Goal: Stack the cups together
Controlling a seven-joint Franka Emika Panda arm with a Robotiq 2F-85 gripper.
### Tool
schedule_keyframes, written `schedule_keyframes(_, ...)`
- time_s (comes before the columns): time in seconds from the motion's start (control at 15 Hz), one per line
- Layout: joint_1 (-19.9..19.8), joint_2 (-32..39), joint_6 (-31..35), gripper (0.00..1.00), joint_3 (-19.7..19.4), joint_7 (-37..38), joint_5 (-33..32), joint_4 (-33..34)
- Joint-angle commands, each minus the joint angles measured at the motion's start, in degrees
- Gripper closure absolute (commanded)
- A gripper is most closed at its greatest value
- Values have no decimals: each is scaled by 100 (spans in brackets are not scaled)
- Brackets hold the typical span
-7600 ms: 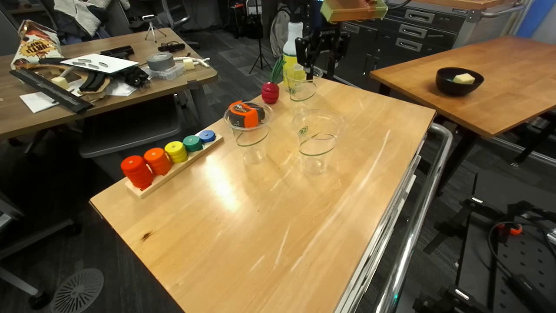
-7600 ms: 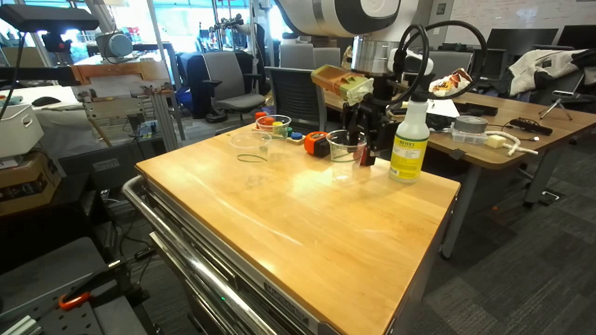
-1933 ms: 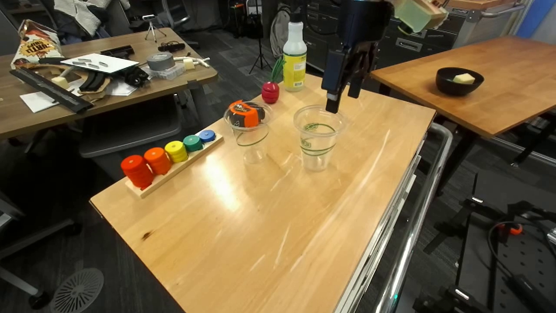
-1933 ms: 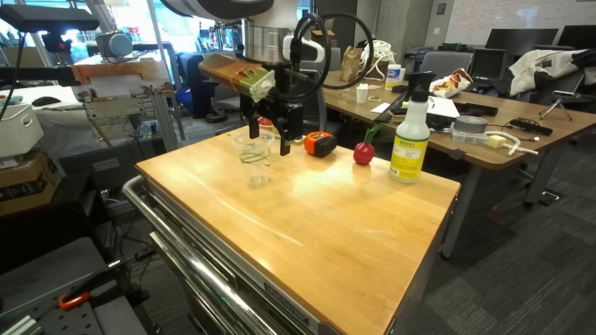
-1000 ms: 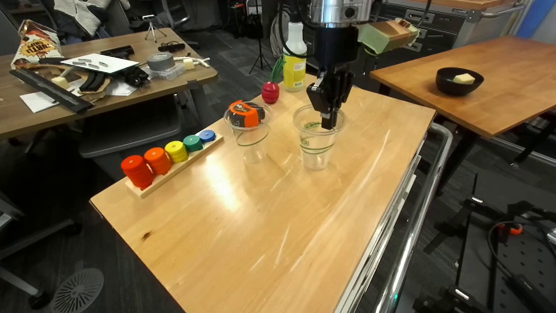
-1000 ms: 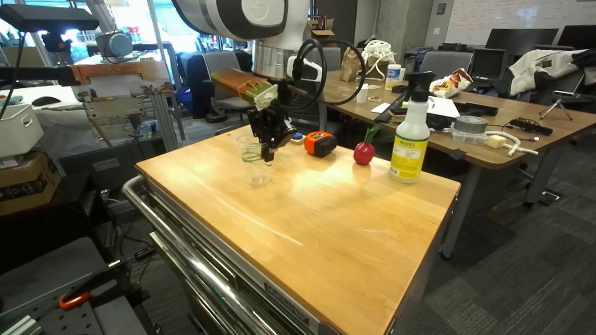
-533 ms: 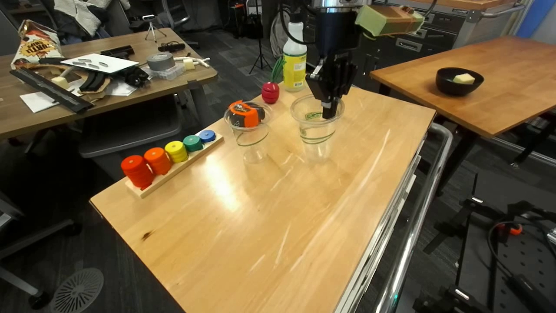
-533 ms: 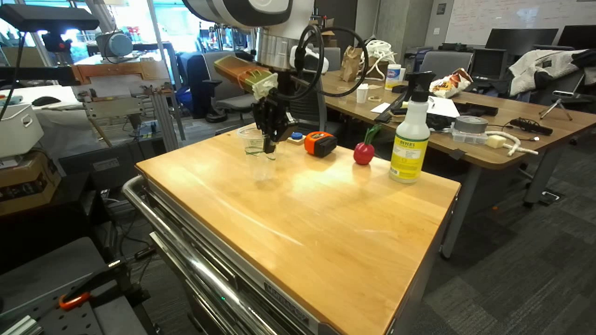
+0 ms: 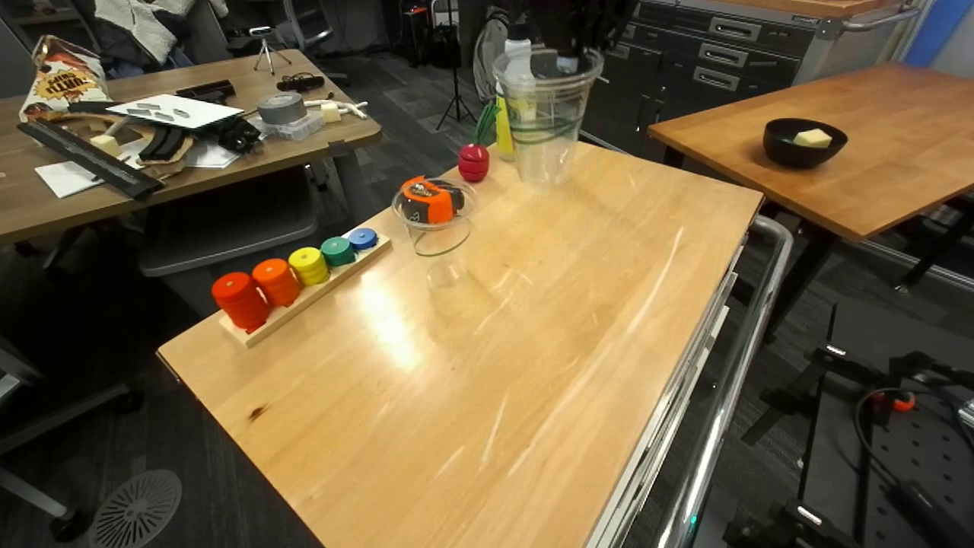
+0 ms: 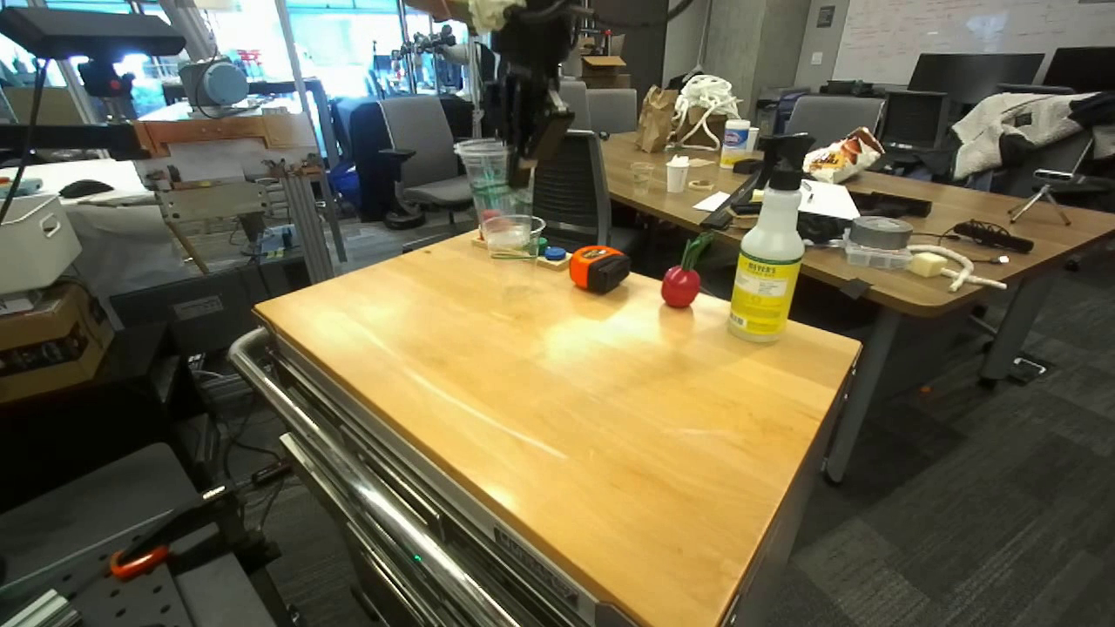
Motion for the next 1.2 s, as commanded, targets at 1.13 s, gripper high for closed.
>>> schedule_keyframes(1.13, 375, 1954, 767, 99, 328, 234, 61, 1799)
